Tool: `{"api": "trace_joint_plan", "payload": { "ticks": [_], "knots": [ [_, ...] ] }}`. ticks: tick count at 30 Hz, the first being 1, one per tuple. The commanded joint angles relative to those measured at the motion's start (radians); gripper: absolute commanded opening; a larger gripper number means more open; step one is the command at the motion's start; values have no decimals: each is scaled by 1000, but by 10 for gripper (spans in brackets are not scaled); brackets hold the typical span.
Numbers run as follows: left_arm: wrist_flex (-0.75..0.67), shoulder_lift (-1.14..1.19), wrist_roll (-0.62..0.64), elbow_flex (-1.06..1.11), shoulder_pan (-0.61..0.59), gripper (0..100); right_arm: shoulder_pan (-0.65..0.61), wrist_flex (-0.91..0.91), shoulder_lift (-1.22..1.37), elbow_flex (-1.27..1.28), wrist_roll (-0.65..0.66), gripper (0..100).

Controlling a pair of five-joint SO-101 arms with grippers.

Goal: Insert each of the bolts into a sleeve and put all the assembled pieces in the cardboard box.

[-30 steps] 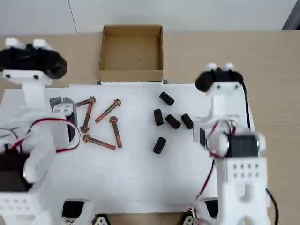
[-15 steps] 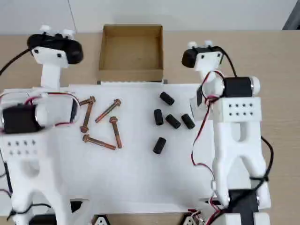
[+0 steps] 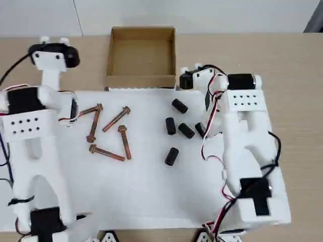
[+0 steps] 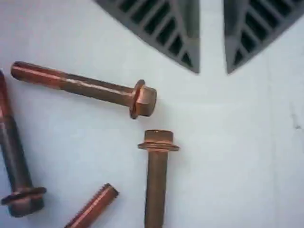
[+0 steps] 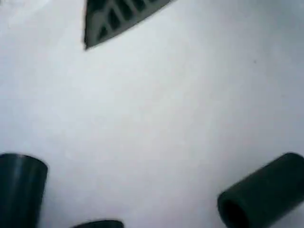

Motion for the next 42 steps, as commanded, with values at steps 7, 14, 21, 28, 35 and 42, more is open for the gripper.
{"api": "trace_joint_plan", "payload": {
  "ticks": [7, 14, 21, 28, 35, 42],
  "knots": [
    [14, 11, 0, -28, 34, 36, -30, -97, 65, -48, 25, 148],
    [14, 11, 0, -28, 34, 36, -51, -157, 136, -48, 26, 148],
    [14, 11, 2, -28, 34, 36, -50, -225, 209, -48, 49, 147],
    [14, 11, 2, -28, 34, 36, -50, -286, 294, -48, 57, 147],
    [11, 12, 2, -19, 34, 36, -51, -334, 354, -48, 57, 58],
    [-17, 9, 2, 88, 34, 36, -51, -334, 371, -48, 57, 9]
  ]
}}
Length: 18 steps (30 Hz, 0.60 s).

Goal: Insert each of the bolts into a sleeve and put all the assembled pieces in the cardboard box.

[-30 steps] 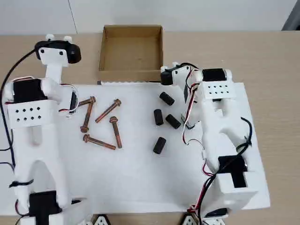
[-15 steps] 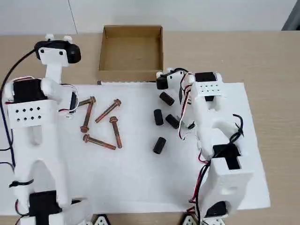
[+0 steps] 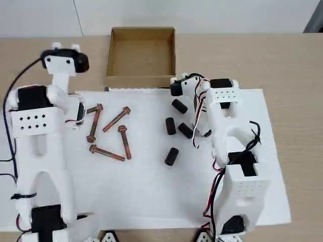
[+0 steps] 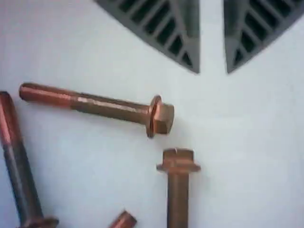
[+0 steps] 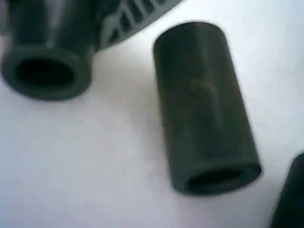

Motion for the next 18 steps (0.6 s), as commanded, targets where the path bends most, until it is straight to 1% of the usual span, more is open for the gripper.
{"api": "trace_joint_plan", "payload": {
  "ticks": [1, 7, 16, 18],
  "knots": [
    [-14, -2, 2, 15, 5, 36, -12, -25, 5, -15, 9, 9],
    [-14, -6, 2, 10, 5, 36, -19, 82, -150, -34, 0, 9],
    [5, 0, 3, 10, 6, 32, -15, 349, -427, -97, -41, 9],
    [6, 2, -3, 10, 32, 32, -4, 366, -475, -83, -41, 2]
  ]
}}
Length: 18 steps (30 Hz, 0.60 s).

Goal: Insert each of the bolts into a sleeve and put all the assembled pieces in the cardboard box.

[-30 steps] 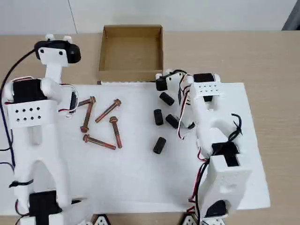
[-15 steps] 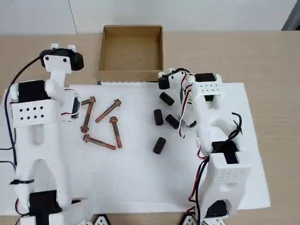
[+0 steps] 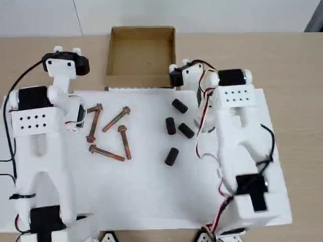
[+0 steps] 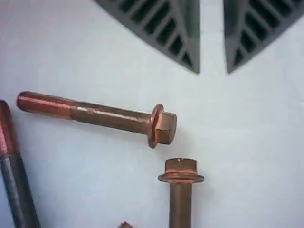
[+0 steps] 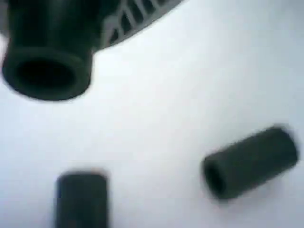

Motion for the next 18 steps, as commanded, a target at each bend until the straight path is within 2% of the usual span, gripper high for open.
{"api": "trace_joint_plan", "payload": {
  "ticks": [1, 8, 18],
  "knots": [
    [6, 0, -20, -5, 48, 32, 28, 39, -134, -14, -14, 2],
    [6, 94, -41, -82, 207, 32, 101, 33, -199, 115, -14, 3],
    [8, 439, -158, -409, 219, 36, 179, 8, -197, 209, -14, 4]
  ]
}}
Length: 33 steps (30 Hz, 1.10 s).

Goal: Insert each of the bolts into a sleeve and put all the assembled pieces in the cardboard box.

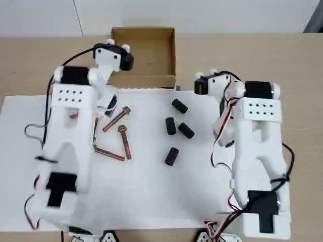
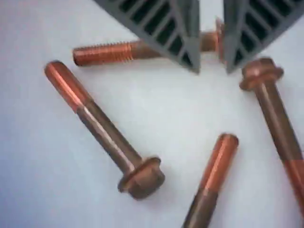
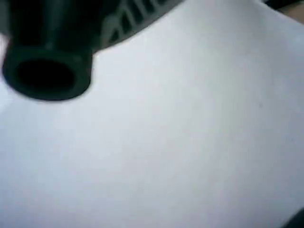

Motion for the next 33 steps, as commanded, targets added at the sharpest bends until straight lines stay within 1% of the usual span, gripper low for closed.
{"api": "trace_joint_plan", "payload": {
  "ticks": [1, 4, 8, 20, 26, 33],
  "knots": [
    [9, 106, -63, -136, 3, 37, 12, -10, -45, 3, -11, 4],
    [9, 204, -109, -211, 3, 43, 12, -10, -44, 11, -11, 5],
    [6, 325, -138, -302, 5, 95, 12, -10, -42, 15, -11, 5],
    [3, 666, -144, -587, 9, 104, 8, -8, -42, 15, -11, 5],
    [9, 781, -144, -730, 23, 104, 5, -8, -42, 15, -11, 5],
    [23, 802, -140, -760, 54, 101, 5, -8, -42, 15, -11, 5]
  ]
}}
